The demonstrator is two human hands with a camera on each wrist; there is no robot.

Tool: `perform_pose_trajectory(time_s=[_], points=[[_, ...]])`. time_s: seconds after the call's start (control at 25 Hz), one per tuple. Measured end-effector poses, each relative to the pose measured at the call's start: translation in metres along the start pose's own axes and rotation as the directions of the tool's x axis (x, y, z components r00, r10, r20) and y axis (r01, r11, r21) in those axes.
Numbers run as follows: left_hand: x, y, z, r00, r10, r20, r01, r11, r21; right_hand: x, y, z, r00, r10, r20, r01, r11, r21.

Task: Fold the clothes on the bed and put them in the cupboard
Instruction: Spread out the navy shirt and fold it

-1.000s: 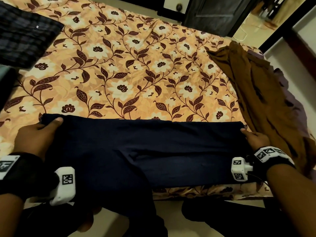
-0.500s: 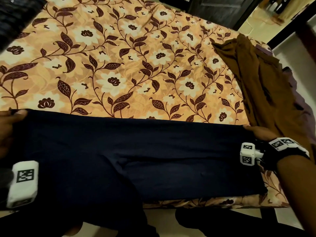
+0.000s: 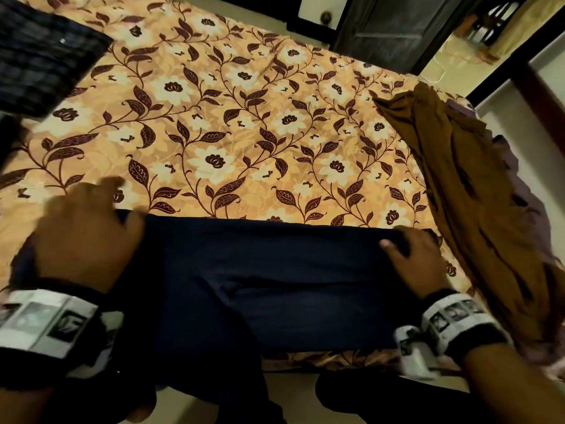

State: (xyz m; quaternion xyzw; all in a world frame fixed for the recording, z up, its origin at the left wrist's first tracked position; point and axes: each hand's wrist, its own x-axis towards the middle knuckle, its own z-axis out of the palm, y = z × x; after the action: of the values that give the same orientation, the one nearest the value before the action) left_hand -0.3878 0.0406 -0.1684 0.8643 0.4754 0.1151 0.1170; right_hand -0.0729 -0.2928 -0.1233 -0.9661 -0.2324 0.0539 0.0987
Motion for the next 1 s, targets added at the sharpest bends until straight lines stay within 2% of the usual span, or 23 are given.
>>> perform_pose_trajectory(time_s=[0.04, 0.08, 0.12, 0.16, 0.2, 0.24, 0.32, 0.4, 0.48, 0.52, 0.56, 0.6, 0.64, 0.68, 0.72, 0.76, 0.8, 0.84, 0.88, 0.92, 1.0], points=[[-0.018, 0.032, -0.005, 0.988, 0.082, 0.131, -0.072, 0.994, -0.077, -0.015, -0.026, 0.012, 0.990, -0.124, 0.067, 0.123, 0.992, 0.028], [-0.029, 0.071, -0.025, 0.968, 0.141, 0.208, -0.119, 0.986, -0.114, -0.028, -0.060, 0.025, 0.953, -0.261, 0.151, 0.260, 0.965, 0.029], [-0.036, 0.081, -0.010, 0.913, 0.257, 0.315, -0.230, 0.966, -0.121, -0.049, -0.103, 0.044, 0.863, -0.428, 0.267, 0.427, 0.902, 0.064], [-0.049, 0.099, -0.001, 0.849, 0.288, 0.442, -0.299, 0.953, -0.047, -0.067, -0.139, 0.062, 0.786, -0.523, 0.330, 0.527, 0.846, 0.085], [-0.047, 0.088, 0.015, 0.824, 0.274, 0.497, -0.298, 0.954, -0.033, -0.076, -0.169, 0.080, 0.711, -0.598, 0.370, 0.589, 0.794, 0.152], [-0.048, 0.079, 0.022, 0.806, 0.273, 0.525, -0.302, 0.953, -0.033, -0.081, -0.187, 0.089, 0.690, -0.615, 0.382, 0.596, 0.782, 0.184], [-0.044, 0.056, 0.030, 0.827, 0.266, 0.495, -0.295, 0.955, -0.020, -0.070, -0.179, 0.096, 0.716, -0.559, 0.418, 0.559, 0.818, 0.136], [-0.043, 0.045, 0.029, 0.870, 0.230, 0.437, -0.273, 0.961, 0.036, -0.050, -0.125, 0.092, 0.780, -0.445, 0.441, 0.502, 0.865, -0.015], [-0.034, 0.036, 0.026, 0.886, 0.132, 0.445, -0.192, 0.977, 0.093, -0.012, -0.046, 0.070, 0.898, -0.186, 0.399, 0.280, 0.941, -0.190], [-0.029, 0.031, 0.022, 0.885, 0.086, 0.457, -0.149, 0.984, 0.103, 0.006, -0.007, 0.053, 0.932, -0.035, 0.362, 0.133, 0.960, -0.248], [-0.024, 0.025, 0.019, 0.884, 0.035, 0.467, -0.099, 0.989, 0.113, 0.024, 0.025, 0.035, 0.933, 0.124, 0.338, -0.018, 0.953, -0.301], [-0.022, 0.023, 0.016, 0.888, -0.013, 0.460, -0.059, 0.988, 0.142, 0.038, 0.048, 0.017, 0.919, 0.227, 0.323, -0.107, 0.931, -0.350], [-0.024, 0.027, 0.012, 0.891, -0.040, 0.452, -0.047, 0.982, 0.181, 0.045, 0.057, 0.003, 0.911, 0.272, 0.309, -0.131, 0.903, -0.410], [-0.027, 0.038, 0.010, 0.897, -0.040, 0.440, -0.057, 0.977, 0.204, 0.045, 0.051, -0.002, 0.924, 0.222, 0.311, -0.058, 0.887, -0.459], [-0.031, 0.054, 0.009, 0.900, 0.015, 0.435, -0.105, 0.977, 0.185, 0.037, 0.029, 0.004, 0.940, 0.093, 0.329, 0.075, 0.882, -0.465], [-0.037, 0.071, 0.012, 0.879, 0.104, 0.465, -0.181, 0.975, 0.125, 0.027, 0.000, 0.018, 0.927, -0.056, 0.371, 0.205, 0.904, -0.376], [-0.044, 0.084, 0.017, 0.834, 0.185, 0.520, -0.255, 0.965, 0.066, 0.011, -0.029, 0.035, 0.891, -0.187, 0.413, 0.316, 0.910, -0.269], [-0.047, 0.091, 0.023, 0.781, 0.217, 0.586, -0.289, 0.957, 0.032, -0.005, -0.052, 0.050, 0.847, -0.274, 0.455, 0.390, 0.902, -0.183], [-0.046, 0.084, 0.024, 0.744, 0.204, 0.637, -0.299, 0.953, 0.043, -0.013, -0.059, 0.060, 0.816, -0.291, 0.499, 0.408, 0.902, -0.142], [-0.043, 0.067, 0.021, 0.743, 0.141, 0.654, -0.269, 0.958, 0.099, -0.013, -0.051, 0.059, 0.824, -0.247, 0.510, 0.366, 0.919, -0.145], [-0.035, 0.017, 0.002, 0.817, -0.045, 0.575, -0.124, 0.960, 0.251, -0.006, 0.003, 0.035, 0.888, 0.007, 0.461, 0.142, 0.947, -0.289]])
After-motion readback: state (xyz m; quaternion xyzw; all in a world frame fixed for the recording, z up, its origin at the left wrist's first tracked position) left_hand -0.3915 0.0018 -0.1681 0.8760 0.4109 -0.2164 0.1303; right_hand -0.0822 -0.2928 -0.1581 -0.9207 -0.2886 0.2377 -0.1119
